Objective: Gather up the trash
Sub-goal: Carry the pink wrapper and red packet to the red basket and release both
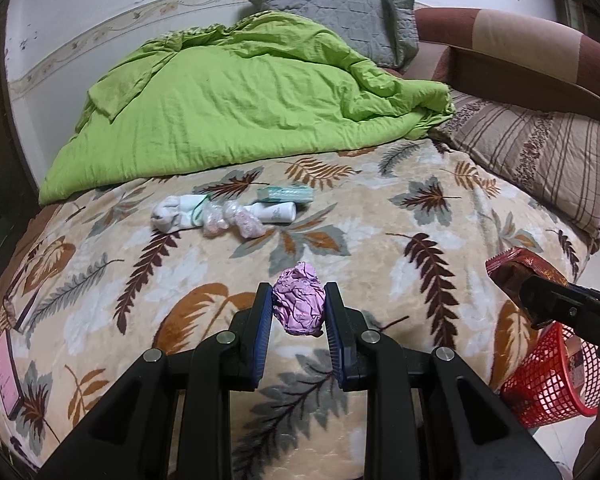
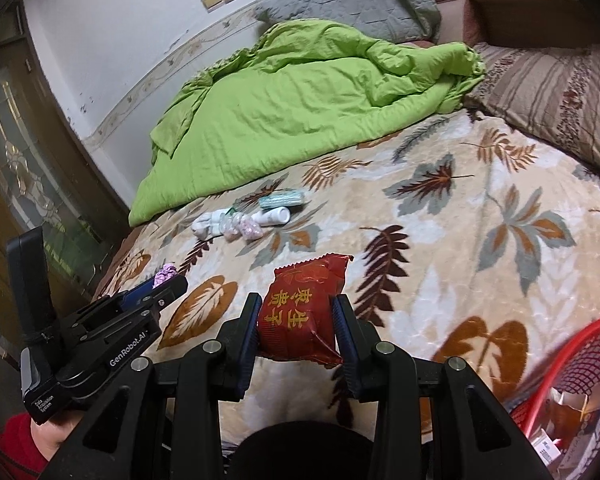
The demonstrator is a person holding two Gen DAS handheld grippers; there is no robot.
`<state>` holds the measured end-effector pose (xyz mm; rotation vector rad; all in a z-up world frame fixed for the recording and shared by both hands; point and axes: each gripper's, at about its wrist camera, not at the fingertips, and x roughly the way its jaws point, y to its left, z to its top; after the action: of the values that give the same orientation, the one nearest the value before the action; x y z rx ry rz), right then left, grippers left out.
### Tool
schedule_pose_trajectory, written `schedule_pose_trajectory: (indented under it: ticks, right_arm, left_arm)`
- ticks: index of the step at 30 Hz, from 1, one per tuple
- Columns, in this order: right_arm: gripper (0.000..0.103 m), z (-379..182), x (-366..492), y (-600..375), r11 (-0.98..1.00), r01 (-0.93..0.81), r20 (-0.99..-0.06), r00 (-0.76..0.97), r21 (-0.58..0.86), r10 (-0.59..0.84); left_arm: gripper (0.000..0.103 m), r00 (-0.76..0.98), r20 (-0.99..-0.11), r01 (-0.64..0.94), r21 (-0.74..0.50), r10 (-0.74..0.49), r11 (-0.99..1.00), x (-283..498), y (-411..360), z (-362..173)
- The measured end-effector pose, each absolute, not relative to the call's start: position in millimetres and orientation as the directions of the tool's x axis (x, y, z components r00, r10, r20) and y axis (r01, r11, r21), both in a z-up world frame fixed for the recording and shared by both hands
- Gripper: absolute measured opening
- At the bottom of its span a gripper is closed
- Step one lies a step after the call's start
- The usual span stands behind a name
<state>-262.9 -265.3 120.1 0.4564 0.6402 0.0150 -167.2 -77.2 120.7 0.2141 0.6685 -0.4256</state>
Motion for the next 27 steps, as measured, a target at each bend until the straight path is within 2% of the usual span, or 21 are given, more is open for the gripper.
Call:
schedule_pose_trajectory:
  ticks: [15,21,27]
  right_arm:
    - [0.039,125.1,-347.0,-346.3,0.842,0.322,-0.583,0.812,0.432,-0.012]
    - [0.039,125.6,-398.5,-395.2,0.777,0.457,-0.599,0.790,0.433,-0.131]
    - [0.039,118.6,-435.8,-425.8,0.714,0.538,-0.621,0.762,0.448,-0.184]
  left_arm:
    - [0.025,0.608,-0.631,0.623,0.003,-0.482,0.782,-202.2,-146.2,145.0]
    - [0.025,0.484,-0.641,0.737,-0.069,-0.596,0.673,-226.8,-192.2,152.6]
    - [0.025,0.325,-0.672,0.831,-0.133,-0.666,0.540,-259.4,-248.6,144.8]
